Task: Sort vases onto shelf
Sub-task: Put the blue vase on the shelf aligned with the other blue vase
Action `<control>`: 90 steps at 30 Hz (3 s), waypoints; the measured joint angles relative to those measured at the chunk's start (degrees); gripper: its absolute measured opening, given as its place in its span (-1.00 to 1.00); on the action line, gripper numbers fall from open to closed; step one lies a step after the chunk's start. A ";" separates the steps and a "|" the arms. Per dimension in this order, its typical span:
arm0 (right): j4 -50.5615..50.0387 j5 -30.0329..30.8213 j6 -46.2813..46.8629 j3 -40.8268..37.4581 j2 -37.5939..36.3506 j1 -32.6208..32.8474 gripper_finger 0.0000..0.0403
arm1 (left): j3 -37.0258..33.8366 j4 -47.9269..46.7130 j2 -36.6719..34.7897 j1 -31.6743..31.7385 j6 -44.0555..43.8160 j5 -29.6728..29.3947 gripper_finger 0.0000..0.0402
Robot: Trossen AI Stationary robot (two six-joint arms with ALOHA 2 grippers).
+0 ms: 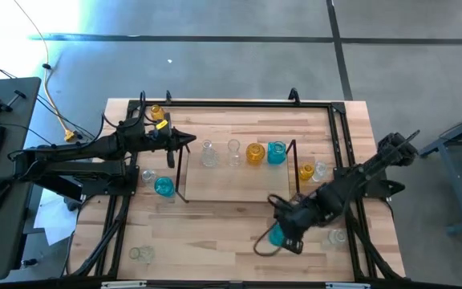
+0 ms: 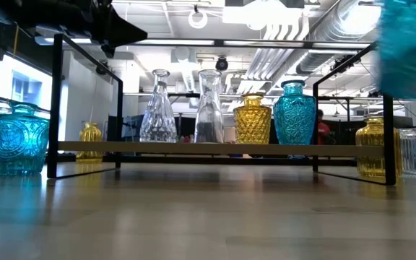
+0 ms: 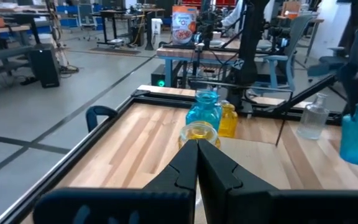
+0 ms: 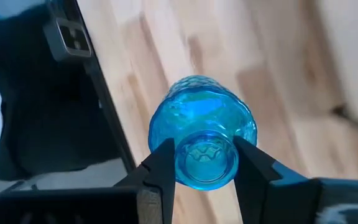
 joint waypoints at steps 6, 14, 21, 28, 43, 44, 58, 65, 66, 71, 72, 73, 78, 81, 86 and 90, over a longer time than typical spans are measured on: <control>-6.11 2.18 -10.21 7.99 -0.03 -5.56 -0.54 | 0.00 -0.11 0.00 0.00 0.76 -0.64 -1.00; -18.49 5.51 -25.00 20.15 4.93 -12.32 -0.53 | 0.00 -0.42 0.00 0.00 1.79 -0.64 -1.00; -22.06 4.80 -36.62 23.83 8.94 -19.12 -0.53 | 0.00 -0.73 0.00 0.00 1.79 -0.62 -1.00; -23.68 4.52 -42.72 23.89 10.99 -24.24 -0.53 | 0.00 -1.25 0.00 0.01 1.79 -0.59 -1.00; -21.48 4.97 -47.36 14.00 12.43 -28.07 -0.53 | 0.00 -2.56 0.00 0.00 2.49 -0.51 -1.00; -21.62 5.16 -47.38 13.85 12.41 -28.07 -0.53 | 0.00 -2.56 0.00 0.01 2.48 -0.51 -1.00; -21.78 6.09 -47.85 13.73 12.39 -28.18 -0.53 | 0.00 -2.69 0.00 0.01 2.49 -0.53 -1.00; -21.76 6.34 -46.70 11.74 12.33 -28.03 -0.53 | 0.00 -3.28 0.02 0.02 3.23 -0.53 -1.00; -21.67 6.52 -46.71 11.48 12.32 -28.03 -0.53 | 0.00 -3.28 0.01 0.00 3.28 -0.53 -1.00; -21.57 6.73 -46.81 11.39 12.32 -28.14 -0.53 | 0.00 -3.31 0.00 0.00 3.28 -0.53 -1.00; -21.59 6.72 -46.83 11.39 12.33 -28.26 -0.53 | 0.00 -3.28 0.00 0.01 3.30 -0.53 -1.00; -21.68 6.73 -46.85 11.39 12.33 -28.38 -0.53 | 0.00 -3.32 0.00 0.02 3.30 -0.53 -1.00; -22.07 7.06 -46.72 11.39 12.33 -28.92 -0.53 | 0.00 -3.43 0.00 0.01 3.30 -0.53 -1.00; -22.10 7.01 -46.37 11.39 12.33 -29.19 -0.53 | 0.00 -3.51 0.00 0.02 3.33 -0.53 -1.00; -20.50 6.97 -45.69 11.39 12.33 -29.19 -0.53 | 0.00 -3.63 0.00 0.00 3.32 -0.53 -1.00; -20.55 6.96 -43.75 11.39 12.33 -29.19 -0.53 | 0.00 -3.63 0.00 0.00 3.32 -0.53 -1.00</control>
